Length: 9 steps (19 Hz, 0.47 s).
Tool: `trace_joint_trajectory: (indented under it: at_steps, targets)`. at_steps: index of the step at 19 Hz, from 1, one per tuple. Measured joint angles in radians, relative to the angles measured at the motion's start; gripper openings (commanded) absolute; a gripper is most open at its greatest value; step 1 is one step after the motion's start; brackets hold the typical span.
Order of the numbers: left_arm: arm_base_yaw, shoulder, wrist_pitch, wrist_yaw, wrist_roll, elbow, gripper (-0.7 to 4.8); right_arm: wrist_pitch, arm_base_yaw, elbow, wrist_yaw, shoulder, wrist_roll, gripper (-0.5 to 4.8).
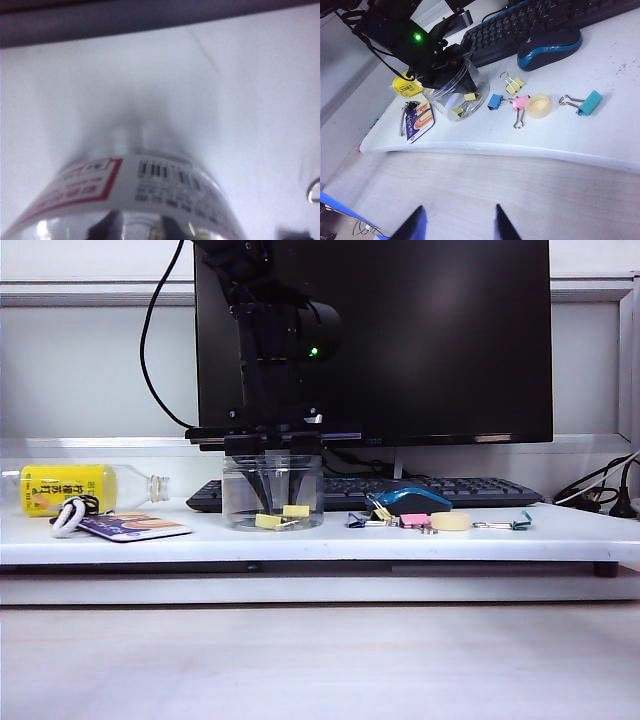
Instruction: Take the clips out of the round transparent plastic box and place them on the table.
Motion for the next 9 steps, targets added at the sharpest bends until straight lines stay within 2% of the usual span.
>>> trace_joint_trajectory:
  at_steps: [9]
  targets:
    - [-0.003,-0.027,0.03,0.041,-0.016,0.005,1.11,0.0,0.0,0.0,0.0,0.0,0.0,1.76]
